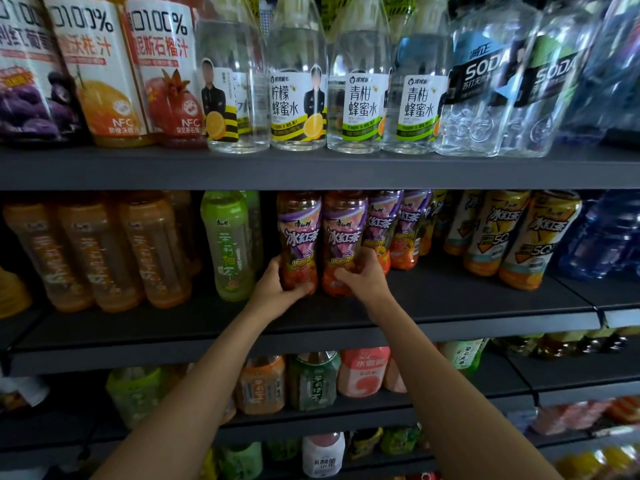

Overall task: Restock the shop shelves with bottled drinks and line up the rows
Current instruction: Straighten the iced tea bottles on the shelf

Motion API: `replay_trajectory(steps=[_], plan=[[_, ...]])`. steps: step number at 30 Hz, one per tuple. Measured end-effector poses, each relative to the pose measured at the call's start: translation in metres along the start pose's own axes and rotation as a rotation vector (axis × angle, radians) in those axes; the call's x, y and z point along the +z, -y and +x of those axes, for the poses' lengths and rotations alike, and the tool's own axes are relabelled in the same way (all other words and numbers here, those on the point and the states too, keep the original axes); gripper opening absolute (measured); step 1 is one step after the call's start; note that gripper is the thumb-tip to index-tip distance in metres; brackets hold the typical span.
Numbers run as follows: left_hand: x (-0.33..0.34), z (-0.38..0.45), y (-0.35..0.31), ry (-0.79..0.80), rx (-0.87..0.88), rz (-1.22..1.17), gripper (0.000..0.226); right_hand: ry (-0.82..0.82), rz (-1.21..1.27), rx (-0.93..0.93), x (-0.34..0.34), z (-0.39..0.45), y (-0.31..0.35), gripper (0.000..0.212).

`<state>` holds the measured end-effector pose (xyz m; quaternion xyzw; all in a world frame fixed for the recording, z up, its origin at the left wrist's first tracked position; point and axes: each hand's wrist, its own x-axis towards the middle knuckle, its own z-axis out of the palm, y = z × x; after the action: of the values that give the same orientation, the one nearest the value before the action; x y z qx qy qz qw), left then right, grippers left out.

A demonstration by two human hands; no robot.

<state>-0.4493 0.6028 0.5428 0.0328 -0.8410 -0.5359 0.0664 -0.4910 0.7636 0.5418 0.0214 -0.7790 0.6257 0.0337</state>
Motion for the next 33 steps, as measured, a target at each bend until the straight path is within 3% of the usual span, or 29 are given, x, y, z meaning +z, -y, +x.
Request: replay_trajectory(steps=[3,13,16,19,21,23,25,29,33], plan=[[0.005,0.002,0.003,-0.059,0.032,-0.006,0.071,-0.01,-0.017,-0.007,0.001,-0.002,-0.001,0.061],[0.004,0.004,0.004,0.005,0.04,0.026,0.073,0.023,-0.054,-0.042,-0.002,-0.006,0.003,0.058],[0.01,-0.004,0.008,-0.163,0.108,0.021,0.07,0.035,-0.092,-0.073,-0.012,-0.006,-0.002,0.053],[0.023,-0.025,0.009,-0.534,0.297,0.111,0.049,-0.321,-0.057,-0.167,-0.03,-0.005,-0.012,0.041],[0.039,-0.033,0.006,-0.562,0.411,0.222,0.034,-0.511,-0.125,-0.198,-0.041,0.003,-0.018,0.044],[0.057,-0.031,0.0,-0.473,0.434,0.332,0.038,-0.474,-0.219,-0.204,-0.043,0.014,-0.018,0.049],[0.076,-0.024,-0.008,-0.449,0.35,0.364,0.052,-0.396,-0.34,-0.223,-0.042,0.026,-0.017,0.051],[0.109,-0.013,-0.025,-0.541,0.175,0.337,0.073,-0.343,-0.485,-0.208,-0.045,0.043,-0.01,0.046],[0.126,-0.004,-0.031,-0.705,0.1,0.348,0.066,-0.203,-0.484,-0.281,-0.054,0.056,-0.011,0.039]])
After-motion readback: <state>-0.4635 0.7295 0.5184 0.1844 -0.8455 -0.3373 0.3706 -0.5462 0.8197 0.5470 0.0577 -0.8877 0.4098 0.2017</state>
